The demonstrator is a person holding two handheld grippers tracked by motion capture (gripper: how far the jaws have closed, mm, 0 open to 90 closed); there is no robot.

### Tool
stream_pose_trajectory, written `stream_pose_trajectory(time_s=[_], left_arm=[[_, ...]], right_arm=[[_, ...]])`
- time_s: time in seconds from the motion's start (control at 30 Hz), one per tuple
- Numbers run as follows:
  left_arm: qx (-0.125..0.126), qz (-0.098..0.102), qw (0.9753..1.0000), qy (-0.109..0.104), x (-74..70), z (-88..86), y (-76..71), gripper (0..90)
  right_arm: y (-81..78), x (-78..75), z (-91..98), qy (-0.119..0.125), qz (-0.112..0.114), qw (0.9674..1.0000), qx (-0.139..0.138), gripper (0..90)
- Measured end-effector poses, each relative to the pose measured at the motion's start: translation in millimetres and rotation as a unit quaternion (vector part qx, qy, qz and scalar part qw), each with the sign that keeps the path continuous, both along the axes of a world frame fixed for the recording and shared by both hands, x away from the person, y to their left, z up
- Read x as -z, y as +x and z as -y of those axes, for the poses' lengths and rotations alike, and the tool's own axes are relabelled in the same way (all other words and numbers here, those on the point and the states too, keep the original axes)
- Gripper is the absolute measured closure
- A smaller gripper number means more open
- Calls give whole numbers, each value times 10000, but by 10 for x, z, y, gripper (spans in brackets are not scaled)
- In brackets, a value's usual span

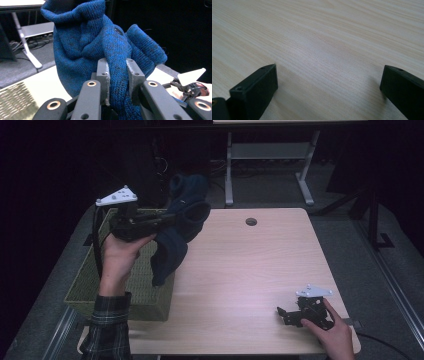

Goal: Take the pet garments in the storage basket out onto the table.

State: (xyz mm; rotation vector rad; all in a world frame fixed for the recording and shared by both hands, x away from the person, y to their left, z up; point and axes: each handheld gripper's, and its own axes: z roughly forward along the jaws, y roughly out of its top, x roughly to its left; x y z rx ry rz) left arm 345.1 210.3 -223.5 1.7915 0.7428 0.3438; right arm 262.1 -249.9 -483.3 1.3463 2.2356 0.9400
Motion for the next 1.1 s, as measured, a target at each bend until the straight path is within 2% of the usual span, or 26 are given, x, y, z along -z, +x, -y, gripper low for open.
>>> stream_pose_trajectory(time_s=[0.33, 0.6, 0.97, 1.1], left_arm=[[330, -88, 9994, -22, 151, 445, 73, 757], [598, -246, 9979, -30, 368, 794, 135, 757], [661, -353, 9971, 87, 678, 1119, 251, 757], [753, -413, 9962, 120, 807, 1247, 291, 757]], right_arm=[[-1, -2, 0, -1, -5, 10000, 1, 11], [-1, -1, 0, 5, -3, 10000, 0, 11], [0, -1, 1, 1, 9, 10000, -4, 11], [0, -1, 1, 1, 8, 10000, -4, 10]])
